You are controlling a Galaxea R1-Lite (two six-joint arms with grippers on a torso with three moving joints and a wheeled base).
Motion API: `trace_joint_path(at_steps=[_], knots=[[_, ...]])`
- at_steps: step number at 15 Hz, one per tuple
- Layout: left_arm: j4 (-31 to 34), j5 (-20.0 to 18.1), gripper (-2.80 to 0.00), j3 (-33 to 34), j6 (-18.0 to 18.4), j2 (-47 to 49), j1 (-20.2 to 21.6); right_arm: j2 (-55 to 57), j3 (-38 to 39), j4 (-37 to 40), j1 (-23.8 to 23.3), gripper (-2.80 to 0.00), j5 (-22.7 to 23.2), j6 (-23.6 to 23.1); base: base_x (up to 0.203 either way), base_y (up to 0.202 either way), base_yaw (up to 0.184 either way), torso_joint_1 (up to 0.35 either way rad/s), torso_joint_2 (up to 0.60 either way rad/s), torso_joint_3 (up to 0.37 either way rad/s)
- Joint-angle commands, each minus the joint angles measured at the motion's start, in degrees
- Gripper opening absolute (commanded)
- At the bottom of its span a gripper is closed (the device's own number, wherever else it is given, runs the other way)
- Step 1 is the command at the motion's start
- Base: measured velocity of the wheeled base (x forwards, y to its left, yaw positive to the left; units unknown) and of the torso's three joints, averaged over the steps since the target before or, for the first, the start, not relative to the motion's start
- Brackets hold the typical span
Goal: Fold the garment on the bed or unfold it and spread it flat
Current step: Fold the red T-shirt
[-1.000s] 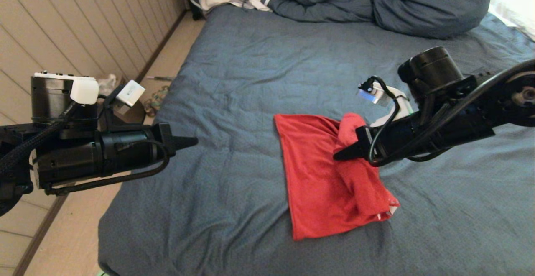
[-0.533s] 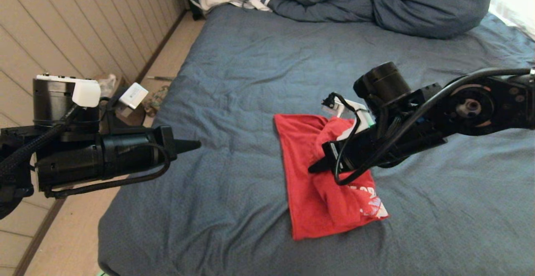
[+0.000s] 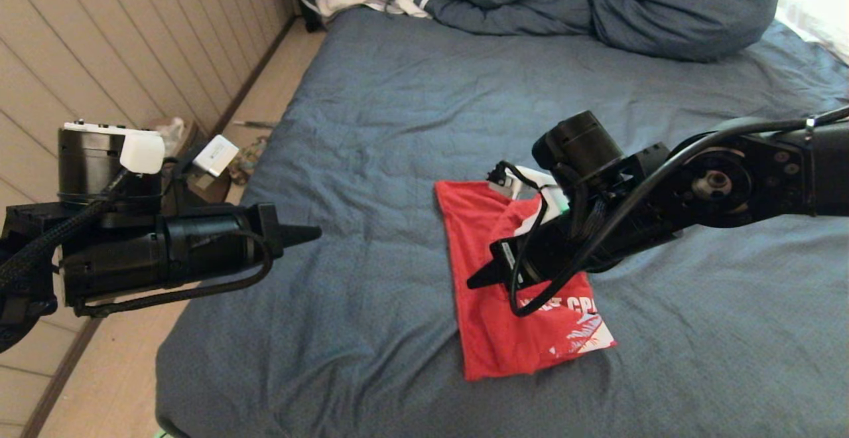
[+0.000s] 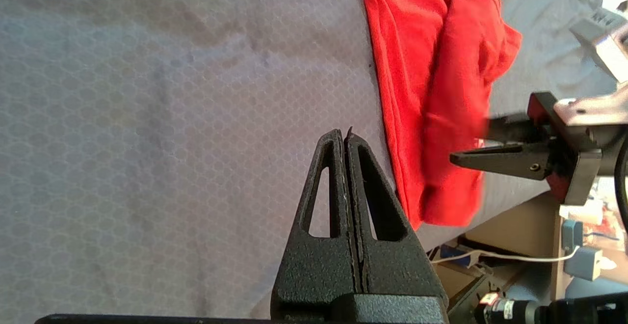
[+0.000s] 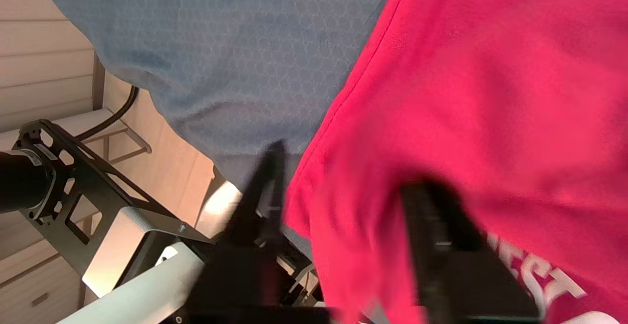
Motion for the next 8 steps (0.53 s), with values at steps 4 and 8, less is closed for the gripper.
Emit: trace_joint_path(at_steps=[4, 8], knots=[[-0.1, -0.4, -2.8, 0.3, -0.2, -0.1, -0.5, -3.9, -0.1, 0.4, 0.0, 0.0, 0.1, -0.5, 0.0, 0.0, 0.0, 0.0, 0.0, 0.0], [-0.2, -0.4, -2.8, 0.3, -0.2, 0.0, -0.5, -11.0, 2.0, 0.6, -2.3, -2.8, -0.1, -0.2, 0.0, 0.0, 0.0, 0.0, 0.0, 0.0]])
